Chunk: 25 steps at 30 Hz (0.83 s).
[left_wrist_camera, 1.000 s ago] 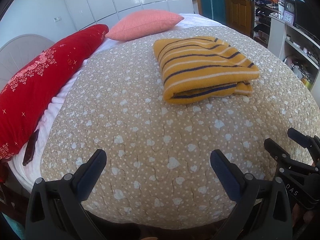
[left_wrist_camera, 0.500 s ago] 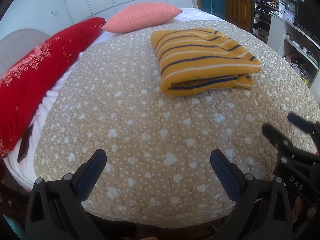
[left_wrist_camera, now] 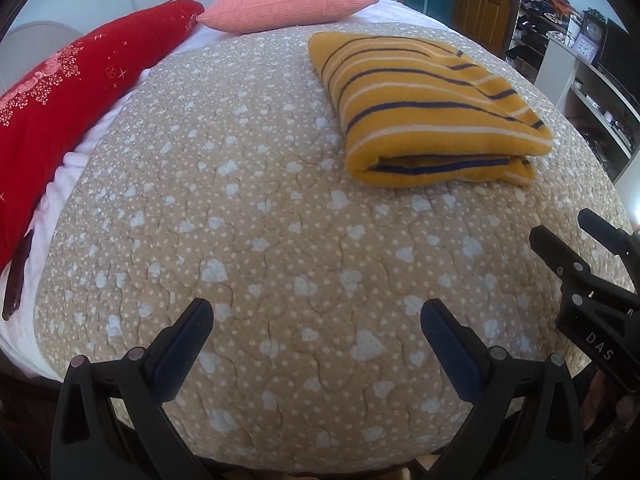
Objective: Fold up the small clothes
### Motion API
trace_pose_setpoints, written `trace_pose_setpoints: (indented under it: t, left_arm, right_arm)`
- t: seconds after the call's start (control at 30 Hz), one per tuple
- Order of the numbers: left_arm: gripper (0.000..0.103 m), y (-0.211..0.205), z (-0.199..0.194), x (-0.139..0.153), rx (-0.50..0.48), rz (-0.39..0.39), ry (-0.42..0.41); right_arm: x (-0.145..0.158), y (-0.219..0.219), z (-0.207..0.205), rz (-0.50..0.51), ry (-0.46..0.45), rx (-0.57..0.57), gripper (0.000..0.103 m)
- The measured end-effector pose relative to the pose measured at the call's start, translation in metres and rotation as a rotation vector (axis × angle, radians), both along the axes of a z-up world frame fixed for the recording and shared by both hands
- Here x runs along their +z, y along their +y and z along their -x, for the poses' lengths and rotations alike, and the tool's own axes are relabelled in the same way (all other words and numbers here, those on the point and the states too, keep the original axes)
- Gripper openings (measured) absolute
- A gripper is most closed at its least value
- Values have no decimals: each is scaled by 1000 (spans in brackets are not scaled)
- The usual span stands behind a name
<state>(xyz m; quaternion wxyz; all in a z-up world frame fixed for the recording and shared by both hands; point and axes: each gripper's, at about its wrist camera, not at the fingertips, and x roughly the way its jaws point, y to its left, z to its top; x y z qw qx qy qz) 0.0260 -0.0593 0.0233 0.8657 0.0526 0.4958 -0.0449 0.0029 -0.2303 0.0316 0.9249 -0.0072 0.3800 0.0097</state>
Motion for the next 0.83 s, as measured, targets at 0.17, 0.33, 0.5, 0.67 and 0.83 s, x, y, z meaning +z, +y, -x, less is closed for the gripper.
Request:
trace_pose_setpoints:
  t: [0.17,0.33,0.5,0.67,0.83]
  left_arm:
    - [103,4,-3,-2,4,6,0]
    - [103,10,-7,-11,6,16,25]
    - [103,15,-13,-17,17,23,47]
    - [103,14,-18,-17,6,29,47]
    - [103,6,-20,-13,-17,61,31]
  right_arm:
    - [-4,6,-4,16,15,7,82]
    - [-9,7,-8,18,31,3,82]
    - [-8,14,-13,24,32,16,82]
    - [-11,20,-20,12,41,35,82]
    - [-12,20,-25,-6,44,35,82]
